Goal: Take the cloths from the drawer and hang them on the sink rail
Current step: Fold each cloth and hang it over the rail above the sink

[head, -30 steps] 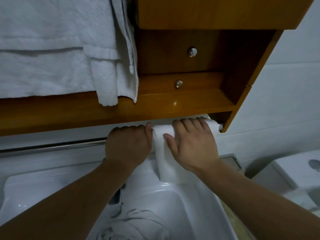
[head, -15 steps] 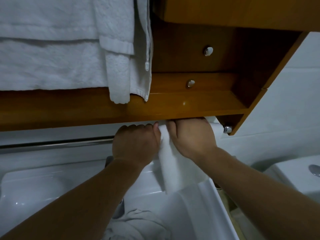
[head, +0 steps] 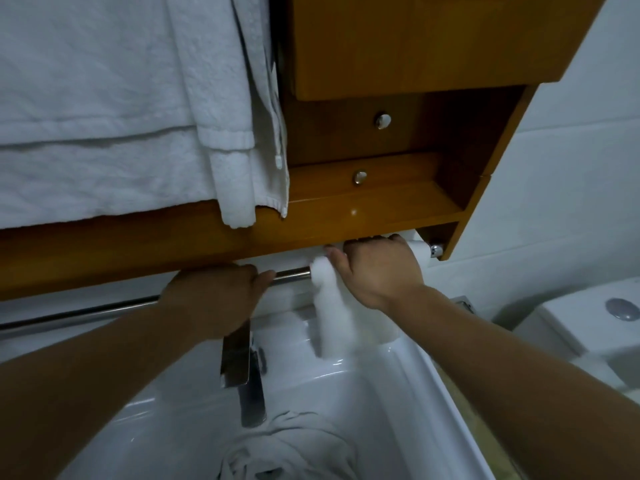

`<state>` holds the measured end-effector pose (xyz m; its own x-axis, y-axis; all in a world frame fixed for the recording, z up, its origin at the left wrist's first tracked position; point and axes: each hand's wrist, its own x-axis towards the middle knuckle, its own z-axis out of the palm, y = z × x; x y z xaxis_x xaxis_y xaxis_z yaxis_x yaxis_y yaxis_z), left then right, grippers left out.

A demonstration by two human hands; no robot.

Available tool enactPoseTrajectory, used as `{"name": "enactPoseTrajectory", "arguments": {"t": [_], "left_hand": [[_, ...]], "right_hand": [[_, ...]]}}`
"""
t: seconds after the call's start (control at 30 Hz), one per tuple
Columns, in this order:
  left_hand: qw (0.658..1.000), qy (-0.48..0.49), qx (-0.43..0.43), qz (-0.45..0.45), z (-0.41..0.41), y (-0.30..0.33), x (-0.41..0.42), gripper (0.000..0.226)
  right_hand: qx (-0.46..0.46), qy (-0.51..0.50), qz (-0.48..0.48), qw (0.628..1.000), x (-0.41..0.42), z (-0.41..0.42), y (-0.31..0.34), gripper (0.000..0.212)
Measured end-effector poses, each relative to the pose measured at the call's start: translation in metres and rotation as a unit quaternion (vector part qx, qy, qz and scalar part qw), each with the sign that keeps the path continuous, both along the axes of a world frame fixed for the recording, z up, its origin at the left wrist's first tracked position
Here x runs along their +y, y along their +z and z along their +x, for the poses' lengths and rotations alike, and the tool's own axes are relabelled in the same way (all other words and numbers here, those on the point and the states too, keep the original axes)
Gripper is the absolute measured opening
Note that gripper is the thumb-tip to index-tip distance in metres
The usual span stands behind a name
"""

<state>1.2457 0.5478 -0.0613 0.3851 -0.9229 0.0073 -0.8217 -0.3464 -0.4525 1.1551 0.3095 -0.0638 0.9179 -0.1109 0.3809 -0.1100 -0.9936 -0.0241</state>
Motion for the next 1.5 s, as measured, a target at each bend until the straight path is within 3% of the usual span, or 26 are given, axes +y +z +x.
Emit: {"name": "enactPoseTrajectory", "arguments": {"t": [0.1, 0.2, 0.3, 0.47, 0.67, 0.83, 0.97, 1.2, 1.27, 1.33, 1.4, 1.5], "left_hand": [[0.989, 0.048, 0.039, -0.137, -0.003, -0.003, 0.026, 0.072], [0.974, 0.112, 0.036, -0.195, -0.007, -0.009, 0.021, 0.063], [0.974, 0.118, 0.022, -0.192, -0.006, -0.009, 0.018, 0.056], [0.974, 0.110, -0.005, -0.200, -0.005, -0.015, 0.021, 0.056], [0.967, 0.124, -0.019, -0.220, -0.006, -0.020, 0.018, 0.064], [0.965, 0.117, -0.021, -0.232, -0.005, -0.021, 0.016, 0.064], [0.962, 0.106, -0.033, -0.251, -0.003, -0.025, 0.016, 0.064], [0.962, 0.115, -0.061, -0.242, -0.001, -0.029, 0.014, 0.064], [0.962, 0.116, -0.062, -0.240, -0.001, -0.030, 0.015, 0.063], [0.961, 0.118, -0.065, -0.240, -0.001, -0.029, 0.014, 0.062], [0.960, 0.116, -0.068, -0.245, -0.001, -0.029, 0.014, 0.060], [0.960, 0.110, -0.073, -0.247, -0.001, -0.031, 0.014, 0.059]], "right_hand": [[0.005, 0.043, 0.010, 0.999, 0.001, 0.002, 0.004, 0.047], [0.062, 0.012, -0.018, 0.998, 0.001, 0.012, 0.003, 0.062], [0.077, -0.009, 0.018, 0.997, 0.005, 0.016, 0.004, 0.064], [0.094, 0.043, 0.012, 0.995, 0.031, 0.028, 0.008, 0.057], [0.028, 0.063, 0.050, 0.996, 0.048, 0.029, 0.004, 0.044], [-0.080, 0.058, -0.072, 0.993, 0.021, -0.003, -0.005, 0.049], [-0.018, 0.048, -0.097, 0.994, 0.010, -0.017, -0.019, 0.059], [0.063, 0.025, -0.001, 0.998, -0.005, 0.012, 0.005, 0.080], [0.086, 0.008, 0.085, 0.993, -0.015, 0.017, 0.009, 0.067], [0.070, -0.022, 0.165, 0.984, -0.022, 0.016, 0.013, 0.040], [0.052, -0.021, 0.099, 0.993, -0.024, 0.012, 0.014, 0.034], [0.026, 0.001, -0.031, 0.999, -0.003, 0.002, 0.010, 0.046]]}}
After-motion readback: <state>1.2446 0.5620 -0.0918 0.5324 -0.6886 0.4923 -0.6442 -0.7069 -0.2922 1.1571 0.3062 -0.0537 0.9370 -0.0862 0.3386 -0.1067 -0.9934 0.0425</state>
